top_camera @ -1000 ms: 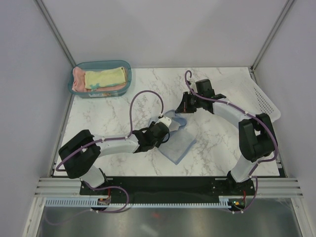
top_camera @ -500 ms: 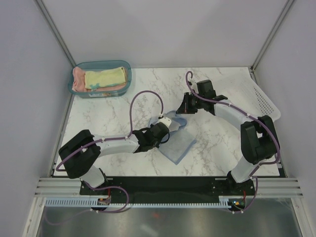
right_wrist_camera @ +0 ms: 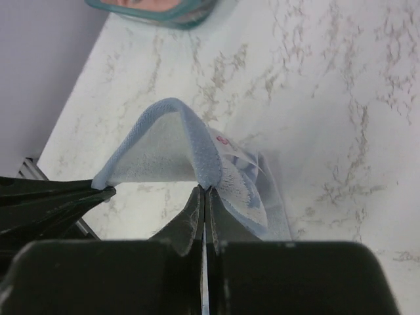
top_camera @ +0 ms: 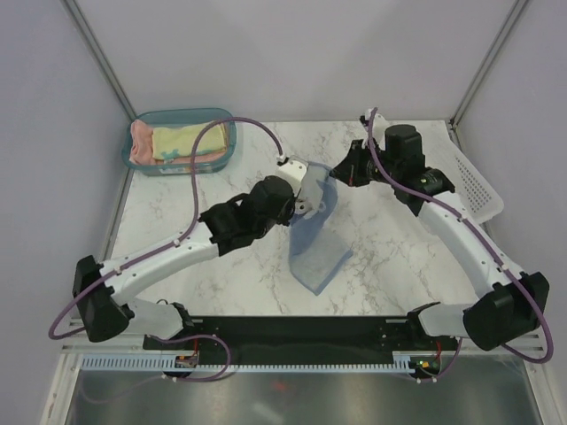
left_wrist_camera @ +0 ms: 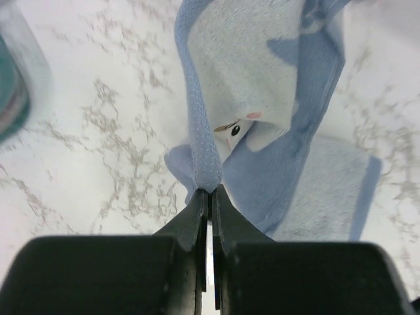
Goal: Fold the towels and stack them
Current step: Flatten out the crumpled towel
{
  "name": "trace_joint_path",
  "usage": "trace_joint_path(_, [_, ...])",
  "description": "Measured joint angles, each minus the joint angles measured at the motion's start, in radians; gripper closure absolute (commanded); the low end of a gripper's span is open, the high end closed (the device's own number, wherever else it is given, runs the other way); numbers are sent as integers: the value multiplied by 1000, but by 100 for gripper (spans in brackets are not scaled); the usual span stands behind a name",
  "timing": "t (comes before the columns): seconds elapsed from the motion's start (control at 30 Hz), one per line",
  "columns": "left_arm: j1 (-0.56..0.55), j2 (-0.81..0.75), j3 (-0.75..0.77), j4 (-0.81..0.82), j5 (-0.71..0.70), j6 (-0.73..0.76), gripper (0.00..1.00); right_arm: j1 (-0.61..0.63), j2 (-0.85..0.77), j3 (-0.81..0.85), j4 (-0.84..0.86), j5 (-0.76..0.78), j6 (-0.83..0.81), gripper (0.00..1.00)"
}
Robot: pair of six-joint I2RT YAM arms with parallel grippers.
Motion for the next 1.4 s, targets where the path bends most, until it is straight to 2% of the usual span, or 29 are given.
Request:
trace_joint_path(0.27, [2,-116,307,-182,77,103,98,10,-78,256,-126,-61,21,100])
trace_joint_path(0.43, [3,-240,379,-271,196,118,98,10,-212,391,-174,-91,31,100])
trace_joint_path(0.67, [3,-356,457,-301,513,81,98,11,-541,294,-69,-180,108,100])
trace_joint_path(0.8, [2,-364,487,-307,601,59,98,13,-579,292,-31,-216,142,100])
trace_joint_path(0.93, [3,-318,558,-360,572,56,98,13,-526,297,-32,-209,149,100])
trace_joint_path(1.1, [27,-209,654,-423,403,58,98,13,-385,314,-34,-148,115,100])
trace_joint_path(1.17, [111,-154,671,-439,397,58,98,13,-302,325,-34,-120,86,100])
trace_joint_path(1.3, [359,-10,671,-435,412,64,98,12,-100,348,-26,-64,11,100])
trace_joint_path(1.4, [460,106,626,-398,433,92,98,7,72,364,-26,-37,-48,100])
